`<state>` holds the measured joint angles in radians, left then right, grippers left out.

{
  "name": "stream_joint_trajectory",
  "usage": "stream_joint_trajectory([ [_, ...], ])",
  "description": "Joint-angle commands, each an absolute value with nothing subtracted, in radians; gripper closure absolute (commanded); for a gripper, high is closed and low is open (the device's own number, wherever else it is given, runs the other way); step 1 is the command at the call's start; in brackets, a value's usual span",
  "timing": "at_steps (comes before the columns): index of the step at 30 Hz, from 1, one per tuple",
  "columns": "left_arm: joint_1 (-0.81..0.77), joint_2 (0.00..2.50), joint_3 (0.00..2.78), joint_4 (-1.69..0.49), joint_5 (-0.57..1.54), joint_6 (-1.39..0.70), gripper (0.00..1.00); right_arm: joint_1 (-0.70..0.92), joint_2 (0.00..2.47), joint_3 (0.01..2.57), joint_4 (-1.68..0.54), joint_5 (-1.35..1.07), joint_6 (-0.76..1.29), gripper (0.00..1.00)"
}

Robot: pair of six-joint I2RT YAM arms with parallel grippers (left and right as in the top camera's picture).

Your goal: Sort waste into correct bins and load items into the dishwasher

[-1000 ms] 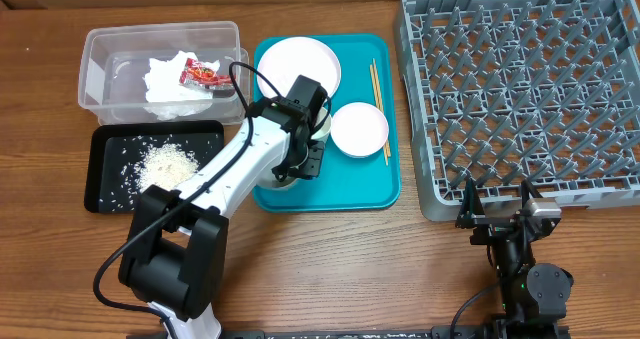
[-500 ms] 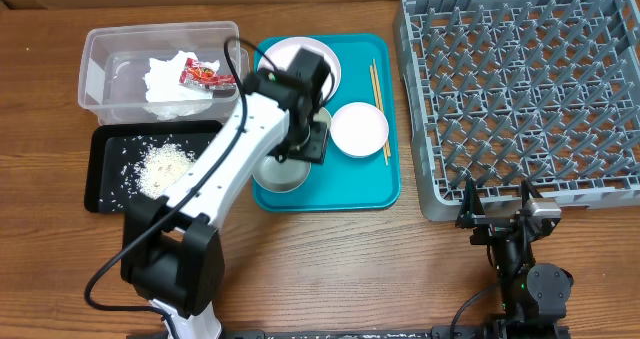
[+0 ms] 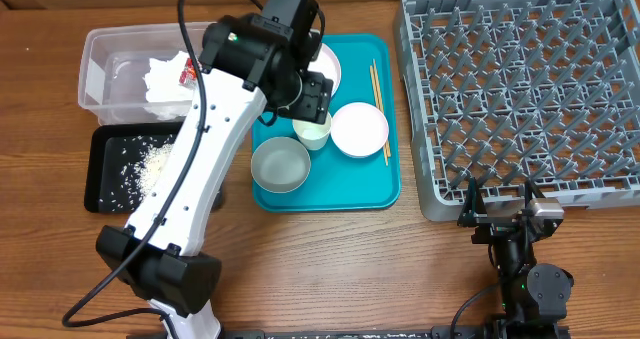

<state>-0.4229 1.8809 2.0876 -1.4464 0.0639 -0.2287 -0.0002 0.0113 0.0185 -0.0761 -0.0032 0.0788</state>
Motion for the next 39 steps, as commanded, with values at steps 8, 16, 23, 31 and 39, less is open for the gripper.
stream_joint_trajectory([
  [8,-0.327,1.882,2.223,-1.445,0.182,-0.206,0.23,-0.007,0.026,0.131,-0.019,-0.182,0.086,0.00],
  [16,-0.226,1.882,2.336,-1.461,0.177,-0.205,0.11,-0.007,0.266,0.458,-0.224,-0.252,0.085,0.00],
  [23,-0.149,1.882,2.353,-1.491,0.176,-0.183,0.10,-0.007,0.680,0.793,-0.394,-0.439,0.082,0.00],
  [31,-0.086,1.882,2.353,-1.499,0.142,-0.108,0.06,0.062,1.162,1.212,-0.659,-0.694,0.083,0.00],
  [39,-0.076,1.882,2.353,-1.499,0.089,-0.079,0.03,0.298,1.432,1.370,-0.781,-0.729,0.083,0.00],
])
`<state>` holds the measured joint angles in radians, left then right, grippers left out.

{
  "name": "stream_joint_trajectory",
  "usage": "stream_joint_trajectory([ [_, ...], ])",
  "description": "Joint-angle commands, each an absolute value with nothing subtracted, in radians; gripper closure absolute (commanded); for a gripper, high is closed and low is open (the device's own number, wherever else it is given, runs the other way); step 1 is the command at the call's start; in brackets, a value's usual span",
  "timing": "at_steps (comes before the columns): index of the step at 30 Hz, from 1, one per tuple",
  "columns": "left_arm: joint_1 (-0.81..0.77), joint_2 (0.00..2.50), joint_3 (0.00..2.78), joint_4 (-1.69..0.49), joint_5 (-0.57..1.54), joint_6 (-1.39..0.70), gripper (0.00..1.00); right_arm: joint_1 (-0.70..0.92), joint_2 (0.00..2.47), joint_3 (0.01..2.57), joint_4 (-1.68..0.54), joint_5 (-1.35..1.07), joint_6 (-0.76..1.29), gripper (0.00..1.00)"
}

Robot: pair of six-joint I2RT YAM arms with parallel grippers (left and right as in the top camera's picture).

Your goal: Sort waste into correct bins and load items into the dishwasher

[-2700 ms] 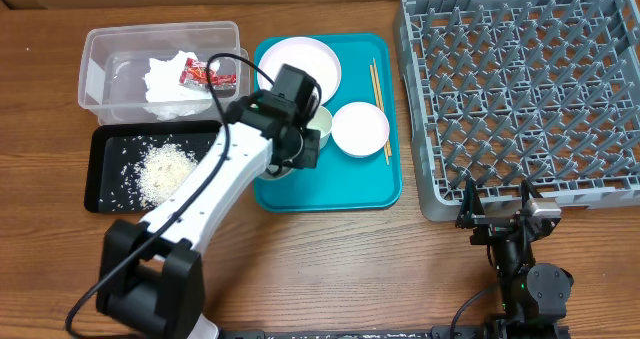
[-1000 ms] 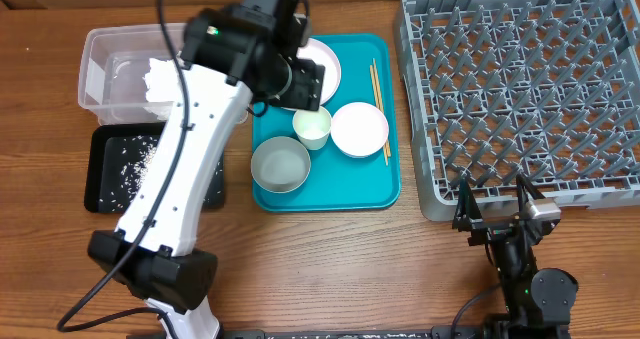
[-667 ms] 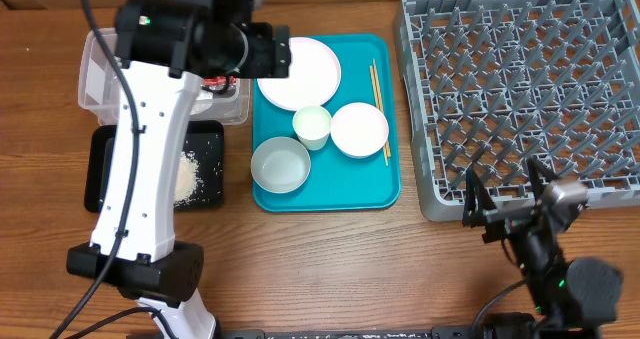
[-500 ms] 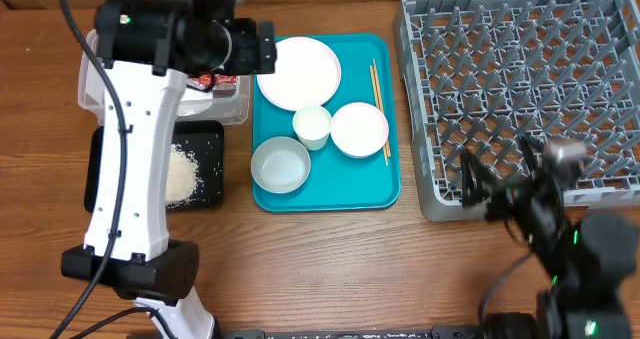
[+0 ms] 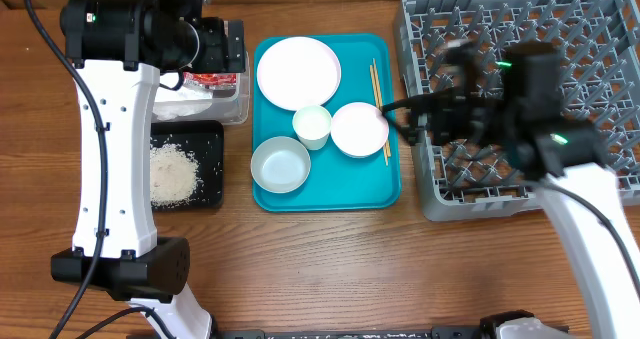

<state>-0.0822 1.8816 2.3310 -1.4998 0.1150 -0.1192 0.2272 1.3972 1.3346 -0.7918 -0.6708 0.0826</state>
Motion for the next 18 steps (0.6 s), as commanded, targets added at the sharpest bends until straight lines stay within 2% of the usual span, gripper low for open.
stream_joint_trajectory([
  [1,-0.076,1.882,2.353,-1.499,0.089,-0.078,0.03,0.322,1.445,1.370,-0.764,-0.735,0.083,0.00],
  [7,-0.076,1.882,2.353,-1.502,0.105,-0.079,0.02,0.418,1.485,1.368,-0.620,-0.768,0.169,0.00],
  [12,-0.076,1.884,2.349,-1.523,0.104,-0.078,0.00,0.421,1.485,1.368,-0.588,-0.757,0.214,0.00],
  [15,-0.076,1.885,2.343,-1.529,0.104,-0.078,0.00,0.421,1.485,1.367,-0.591,-0.675,0.228,0.03],
  [18,-0.076,1.885,2.343,-1.537,0.103,-0.079,0.00,0.422,1.486,1.356,-0.595,-0.494,0.346,0.09],
])
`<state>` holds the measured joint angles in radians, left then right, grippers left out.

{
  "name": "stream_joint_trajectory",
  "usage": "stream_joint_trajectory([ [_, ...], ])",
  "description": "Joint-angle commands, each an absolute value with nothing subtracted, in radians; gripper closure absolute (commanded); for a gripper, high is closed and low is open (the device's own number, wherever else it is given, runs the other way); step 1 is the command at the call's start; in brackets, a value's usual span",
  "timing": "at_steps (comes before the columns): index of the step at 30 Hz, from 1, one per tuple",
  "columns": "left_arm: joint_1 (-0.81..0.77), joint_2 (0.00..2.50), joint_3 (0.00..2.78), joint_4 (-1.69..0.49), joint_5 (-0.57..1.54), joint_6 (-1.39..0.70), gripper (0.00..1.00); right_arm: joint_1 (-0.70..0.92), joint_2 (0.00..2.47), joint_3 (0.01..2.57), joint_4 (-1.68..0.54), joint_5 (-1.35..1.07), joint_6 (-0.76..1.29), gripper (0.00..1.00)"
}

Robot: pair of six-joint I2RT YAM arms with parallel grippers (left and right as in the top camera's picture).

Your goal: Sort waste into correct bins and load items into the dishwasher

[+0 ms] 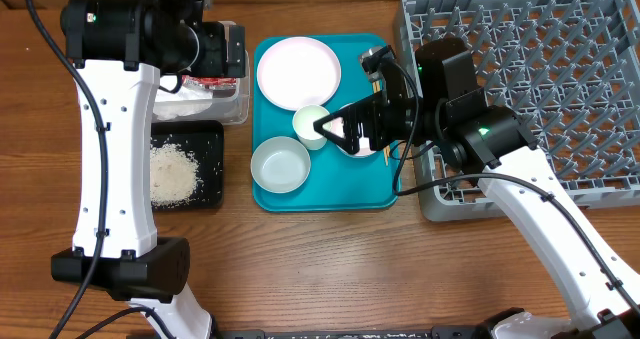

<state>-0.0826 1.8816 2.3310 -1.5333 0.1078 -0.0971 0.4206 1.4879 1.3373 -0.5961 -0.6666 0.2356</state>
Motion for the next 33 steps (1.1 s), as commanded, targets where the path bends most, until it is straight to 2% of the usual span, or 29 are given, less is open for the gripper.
stream_joint_trajectory([
  [1,-0.076,1.885,2.343,-1.537,0.103,-0.079,0.00,0.423,1.488,1.351,-0.597,-0.429,0.387,0.10],
  [6,-0.094,1.896,2.339,-1.525,0.124,-0.076,0.00,0.437,1.506,1.347,-0.623,-0.171,0.532,0.13],
  [22,-0.255,2.281,2.332,-1.512,0.192,-0.022,0.13,0.437,1.506,1.347,-0.649,-0.157,0.528,0.13],
  [28,-0.287,2.374,2.332,-1.510,0.212,-0.020,0.23,0.437,1.506,1.347,-0.653,-0.157,0.527,0.13],
  [33,-0.307,2.416,2.332,-1.518,0.207,-0.022,0.39,0.437,1.506,1.347,-0.665,-0.142,0.527,0.12],
])
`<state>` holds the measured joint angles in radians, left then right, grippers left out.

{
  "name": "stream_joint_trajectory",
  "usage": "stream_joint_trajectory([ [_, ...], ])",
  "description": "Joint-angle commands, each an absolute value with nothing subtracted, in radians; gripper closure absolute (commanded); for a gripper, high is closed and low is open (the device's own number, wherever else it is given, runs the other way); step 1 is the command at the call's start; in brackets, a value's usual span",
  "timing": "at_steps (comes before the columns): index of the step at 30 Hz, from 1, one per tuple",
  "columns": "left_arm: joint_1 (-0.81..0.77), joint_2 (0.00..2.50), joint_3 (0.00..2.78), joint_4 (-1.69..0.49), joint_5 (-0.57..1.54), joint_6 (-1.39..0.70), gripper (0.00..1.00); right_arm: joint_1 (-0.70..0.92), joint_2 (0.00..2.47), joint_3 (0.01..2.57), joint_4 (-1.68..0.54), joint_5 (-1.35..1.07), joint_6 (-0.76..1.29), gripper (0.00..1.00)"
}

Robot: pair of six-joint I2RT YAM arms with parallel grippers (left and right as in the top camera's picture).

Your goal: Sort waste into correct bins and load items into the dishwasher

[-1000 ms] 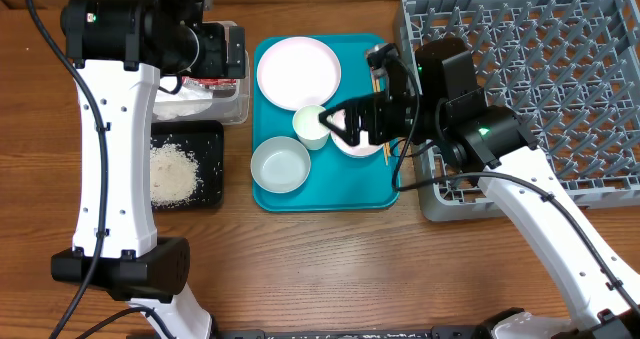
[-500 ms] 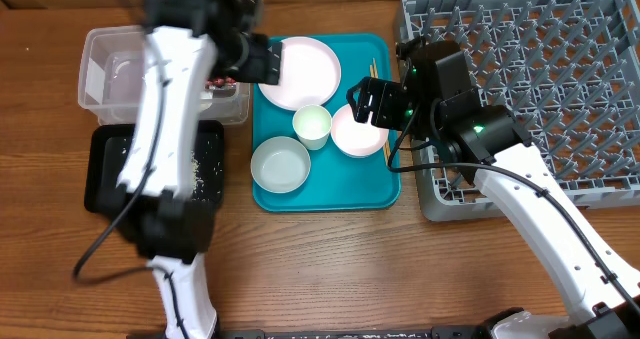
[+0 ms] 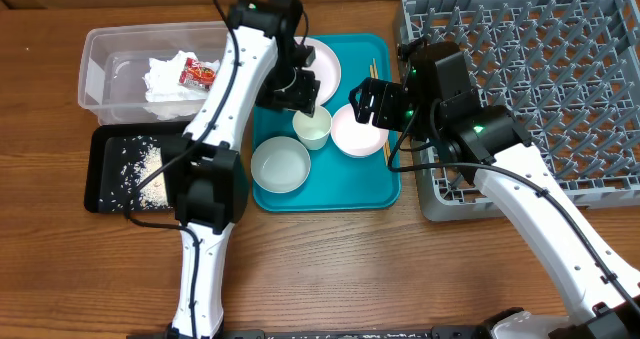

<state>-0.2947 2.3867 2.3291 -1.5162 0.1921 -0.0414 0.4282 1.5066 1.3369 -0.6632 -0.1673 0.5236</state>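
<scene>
On the teal tray [image 3: 340, 191] sit a white plate [image 3: 327, 61], a small cup [image 3: 313, 129], a larger pale bowl [image 3: 280, 165], a small white bowl [image 3: 360, 134] and a pair of chopsticks [image 3: 375, 71]. My left gripper [image 3: 303, 92] hovers between the plate and the cup, its fingers apart and nothing in them. My right gripper [image 3: 368, 101] is over the far rim of the small white bowl; its jaws are too dark to read. The grey dishwasher rack [image 3: 520, 89] stands at the right.
A clear bin [image 3: 100, 74] at the back left holds crumpled tissue and a red wrapper [image 3: 197, 74]. In front of it lies a black tray [image 3: 105, 179] with scattered rice. The left arm stretches from the front edge across the black tray's right end.
My left gripper has moved from above the clear bin to the tray, beside the plate and cup. My right gripper has drawn back from the cup to the small bowl's far rim.
At first my left gripper was over the tray by the cup and the right arm sat folded at the front edge. Then the left gripper was above the clear bin while the right arm came over the tray, open beside the cup. Now both grippers are over the tray.
</scene>
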Motion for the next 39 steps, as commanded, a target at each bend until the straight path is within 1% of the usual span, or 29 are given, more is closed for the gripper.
stream_joint_trajectory([
  [1,-0.308,2.424,2.331,-1.516,0.207,-0.022,0.41,0.437,1.506,1.347,-0.668,-0.141,0.528,0.12],
  [3,-0.309,2.442,2.331,-1.509,0.208,-0.022,0.48,0.437,1.506,1.347,-0.672,-0.142,0.528,0.12],
  [11,-0.308,2.469,2.331,-1.497,0.207,-0.022,0.70,0.437,1.506,1.347,-0.679,-0.142,0.528,0.12],
  [13,-0.308,2.469,2.331,-1.484,0.207,-0.022,0.79,0.437,1.506,1.347,-0.679,-0.142,0.528,0.12],
  [16,-0.309,2.470,2.332,-1.468,0.208,-0.022,0.96,0.437,1.506,1.347,-0.679,-0.142,0.528,0.12],
  [22,-0.288,2.461,2.363,-1.476,0.222,-0.034,0.96,0.437,1.506,1.347,-0.676,-0.151,0.529,0.12],
  [25,-0.257,2.442,2.392,-1.495,0.301,-0.031,0.96,0.437,1.506,1.347,-0.666,-0.173,0.528,0.11],
  [26,-0.243,2.432,2.403,-1.507,0.342,-0.027,0.96,0.437,1.506,1.347,-0.660,-0.182,0.528,0.09],
  [29,-0.184,2.410,2.444,-1.560,0.550,0.034,0.96,0.437,1.506,1.347,-0.636,-0.213,0.528,0.05],
  [31,-0.134,2.400,2.474,-1.612,0.765,0.108,0.96,0.436,1.506,1.347,-0.614,-0.244,0.528,0.04],
  [34,-0.064,2.399,2.494,-1.691,1.092,0.247,0.96,0.430,1.506,1.347,-0.545,-0.349,0.521,0.01],
  [35,-0.045,2.399,2.489,-1.690,1.169,0.258,0.96,0.424,1.506,1.347,-0.511,-0.400,0.516,0.01],
  [39,0.001,2.399,2.489,-1.690,1.342,0.258,0.96,0.392,1.506,1.347,-0.386,-0.553,0.498,0.01],
])
